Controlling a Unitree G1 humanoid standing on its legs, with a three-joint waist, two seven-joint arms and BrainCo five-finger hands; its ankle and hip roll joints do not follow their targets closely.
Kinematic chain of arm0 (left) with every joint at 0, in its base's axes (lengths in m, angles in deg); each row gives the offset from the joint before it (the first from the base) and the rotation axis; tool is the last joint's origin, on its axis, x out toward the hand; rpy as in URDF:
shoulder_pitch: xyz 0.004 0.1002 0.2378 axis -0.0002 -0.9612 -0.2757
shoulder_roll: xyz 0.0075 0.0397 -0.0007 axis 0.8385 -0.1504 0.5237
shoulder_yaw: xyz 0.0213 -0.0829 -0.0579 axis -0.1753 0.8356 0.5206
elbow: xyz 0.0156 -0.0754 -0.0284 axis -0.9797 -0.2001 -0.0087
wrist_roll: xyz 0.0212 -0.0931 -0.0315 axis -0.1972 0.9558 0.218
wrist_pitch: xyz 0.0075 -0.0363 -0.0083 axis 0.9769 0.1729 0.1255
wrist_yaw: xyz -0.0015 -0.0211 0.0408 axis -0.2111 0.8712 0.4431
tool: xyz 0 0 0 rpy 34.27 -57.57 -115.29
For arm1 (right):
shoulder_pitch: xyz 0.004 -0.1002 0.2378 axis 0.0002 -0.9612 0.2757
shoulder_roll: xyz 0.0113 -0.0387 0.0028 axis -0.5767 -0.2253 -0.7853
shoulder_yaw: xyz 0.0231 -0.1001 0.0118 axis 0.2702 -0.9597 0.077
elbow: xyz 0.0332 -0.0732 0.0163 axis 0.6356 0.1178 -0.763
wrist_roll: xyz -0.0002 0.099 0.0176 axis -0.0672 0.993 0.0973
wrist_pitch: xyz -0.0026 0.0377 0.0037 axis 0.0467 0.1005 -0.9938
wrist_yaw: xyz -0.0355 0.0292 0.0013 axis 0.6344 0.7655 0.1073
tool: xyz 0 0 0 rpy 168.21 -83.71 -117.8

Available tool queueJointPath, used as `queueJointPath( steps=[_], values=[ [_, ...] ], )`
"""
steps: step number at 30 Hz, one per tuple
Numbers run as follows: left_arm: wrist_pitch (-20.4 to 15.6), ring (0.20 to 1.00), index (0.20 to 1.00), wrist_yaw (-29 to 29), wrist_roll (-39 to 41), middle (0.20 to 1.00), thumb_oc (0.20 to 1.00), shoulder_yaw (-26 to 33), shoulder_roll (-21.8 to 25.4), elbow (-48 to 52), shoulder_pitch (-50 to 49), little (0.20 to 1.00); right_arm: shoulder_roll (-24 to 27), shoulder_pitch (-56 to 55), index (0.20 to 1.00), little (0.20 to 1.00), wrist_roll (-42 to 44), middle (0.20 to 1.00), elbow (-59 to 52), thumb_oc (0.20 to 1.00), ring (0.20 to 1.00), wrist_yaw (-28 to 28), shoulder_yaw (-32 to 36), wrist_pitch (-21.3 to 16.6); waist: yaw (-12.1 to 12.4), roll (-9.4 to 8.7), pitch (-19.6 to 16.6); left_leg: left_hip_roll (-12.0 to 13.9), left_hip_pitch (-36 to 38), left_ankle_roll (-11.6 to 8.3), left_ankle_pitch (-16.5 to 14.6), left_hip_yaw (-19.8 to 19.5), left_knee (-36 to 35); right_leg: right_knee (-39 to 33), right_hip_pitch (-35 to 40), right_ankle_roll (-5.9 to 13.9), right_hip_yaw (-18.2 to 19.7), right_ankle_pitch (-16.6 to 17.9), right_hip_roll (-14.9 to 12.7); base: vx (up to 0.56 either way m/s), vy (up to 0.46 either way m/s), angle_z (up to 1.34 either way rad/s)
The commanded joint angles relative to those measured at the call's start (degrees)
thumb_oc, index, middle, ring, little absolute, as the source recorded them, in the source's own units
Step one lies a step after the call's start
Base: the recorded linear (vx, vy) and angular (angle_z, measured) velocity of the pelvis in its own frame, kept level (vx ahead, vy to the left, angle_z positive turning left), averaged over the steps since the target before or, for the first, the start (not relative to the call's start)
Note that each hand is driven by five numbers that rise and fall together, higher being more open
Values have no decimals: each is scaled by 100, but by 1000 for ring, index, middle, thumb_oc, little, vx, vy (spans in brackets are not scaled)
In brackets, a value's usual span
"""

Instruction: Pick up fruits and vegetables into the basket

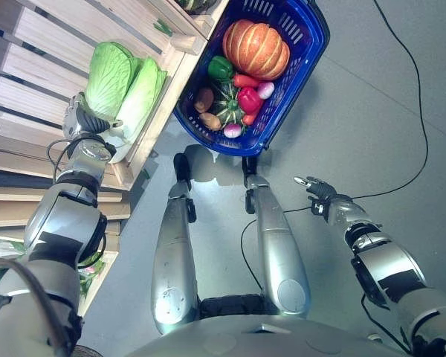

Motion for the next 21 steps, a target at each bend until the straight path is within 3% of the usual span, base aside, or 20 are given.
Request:
queueJointPath(
  steps=[1, 18, 19, 20, 21],
  values=[
    [116, 1000, 1000, -71, 84, 1000, 1000, 378, 58, -388, -58, 1000, 135, -310, 1000, 1000, 116, 1000, 72, 1000, 1000, -33, -178, 16, 52, -159, -218, -360, -329, 213, -346, -65, 386, -137, 28, 26, -235, 30, 152, 0, 0, 0],
    [509, 1000, 1000, -173, -169, 1000, 1000, 304, -27, -522, -204, 1000, 136, -268, 1000, 1000, 202, 1000, 51, 1000, 1000, -18, -251, 8, 83, -190, -218, -388, -404, 201, -309, -89, 341, -201, -38, 32, -266, 76, 160, 0, 0, 0],
    [549, 799, 799, -202, -224, 799, 799, 296, -40, -524, -210, 799, 134, -266, 1000, 1000, 202, 1000, 47, 1000, 1000, -15, -253, 11, 83, -193, -218, -387, -407, 201, -309, -90, 341, -201, -41, 34, -268, 77, 160, 0, 0, 0],
    [579, 536, 536, -220, -274, 536, 536, 280, -60, -529, -218, 536, 133, -252, 1000, 1000, 202, 1000, 48, 1000, 1000, -15, -255, 23, 83, -196, -218, -387, -406, 199, -307, -88, 335, -213, -37, 34, -269, 81, 159, 0, 0, 0],
    [592, 200, 200, -272, -326, 200, 200, 264, -72, -537, -218, 200, 131, -240, 1000, 1000, 205, 1000, 55, 1000, 1000, -16, -258, 26, 83, -200, -218, -387, -401, 196, -305, -83, 328, -231, -26, 35, -268, 86, 159, 0, 0, 0]
  ],
)
